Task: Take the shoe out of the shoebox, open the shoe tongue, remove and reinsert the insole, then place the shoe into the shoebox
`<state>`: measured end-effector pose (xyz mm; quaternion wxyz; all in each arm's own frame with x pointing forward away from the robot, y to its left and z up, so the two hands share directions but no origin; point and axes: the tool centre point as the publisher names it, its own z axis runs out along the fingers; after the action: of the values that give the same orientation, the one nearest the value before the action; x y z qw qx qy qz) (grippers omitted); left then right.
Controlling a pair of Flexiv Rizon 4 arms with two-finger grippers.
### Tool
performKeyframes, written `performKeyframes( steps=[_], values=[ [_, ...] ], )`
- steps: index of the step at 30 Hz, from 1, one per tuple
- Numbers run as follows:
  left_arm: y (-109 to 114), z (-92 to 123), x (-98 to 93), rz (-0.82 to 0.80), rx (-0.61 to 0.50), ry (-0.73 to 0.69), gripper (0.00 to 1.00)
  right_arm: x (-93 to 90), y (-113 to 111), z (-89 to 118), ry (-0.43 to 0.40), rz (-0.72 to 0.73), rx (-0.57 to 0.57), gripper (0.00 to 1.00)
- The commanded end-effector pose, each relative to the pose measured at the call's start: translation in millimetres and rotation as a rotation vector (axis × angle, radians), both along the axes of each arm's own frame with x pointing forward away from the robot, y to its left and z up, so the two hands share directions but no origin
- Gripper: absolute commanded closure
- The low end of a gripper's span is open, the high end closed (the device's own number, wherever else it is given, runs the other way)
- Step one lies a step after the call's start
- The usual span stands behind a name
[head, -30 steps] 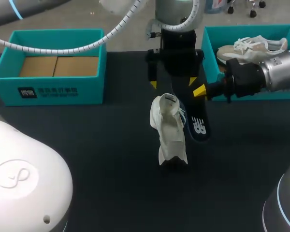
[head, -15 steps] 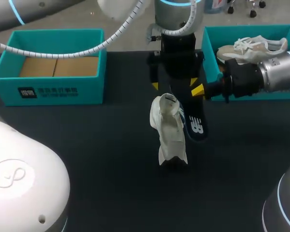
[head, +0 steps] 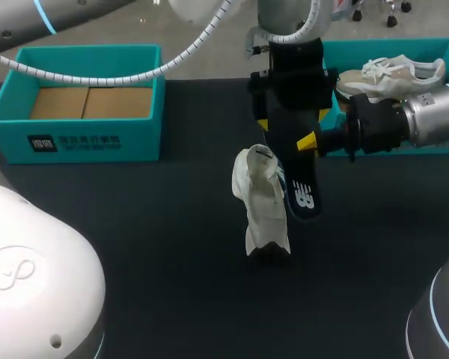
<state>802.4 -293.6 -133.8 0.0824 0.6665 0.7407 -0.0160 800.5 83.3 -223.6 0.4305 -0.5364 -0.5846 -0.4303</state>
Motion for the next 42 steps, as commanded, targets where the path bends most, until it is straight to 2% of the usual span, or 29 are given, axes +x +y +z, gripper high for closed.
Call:
performKeyframes(
  steps=[1, 9, 20, 34, 35, 42],
  values=[
    [30.1, 4.6, -5.8, 0.014, -0.176, -0.021, 0.00, -0.5, 0.8, 0.8, -0.002, -0.006, -0.002, 1.00],
    [55.2, 9.7, -10.6, 0.005, -0.401, -0.011, 0.00, 1.4, 1.0, 2.1, -0.008, -0.007, -0.002, 1.00],
    [64.6, 2.0, -21.7, -0.069, -0.609, -0.031, 0.00, 0.6, -1.8, 3.8, -0.008, -0.009, -0.014, 1.00],
    [65.5, 2.0, -22.6, -0.081, -0.620, -0.013, 0.00, -2.1, -6.1, 2.6, -0.002, -0.019, -0.019, 1.00],
    [66.6, -6.6, -22.2, -0.092, -0.605, -0.053, 0.00, -1.9, -5.9, 2.5, -0.001, -0.019, -0.020, 1.00],
    [71.1, -27.3, -17.9, -0.056, -0.856, -0.088, 0.00, 0.1, -6.4, 10.4, 0.027, -0.052, -0.020, 1.00]
  ],
)
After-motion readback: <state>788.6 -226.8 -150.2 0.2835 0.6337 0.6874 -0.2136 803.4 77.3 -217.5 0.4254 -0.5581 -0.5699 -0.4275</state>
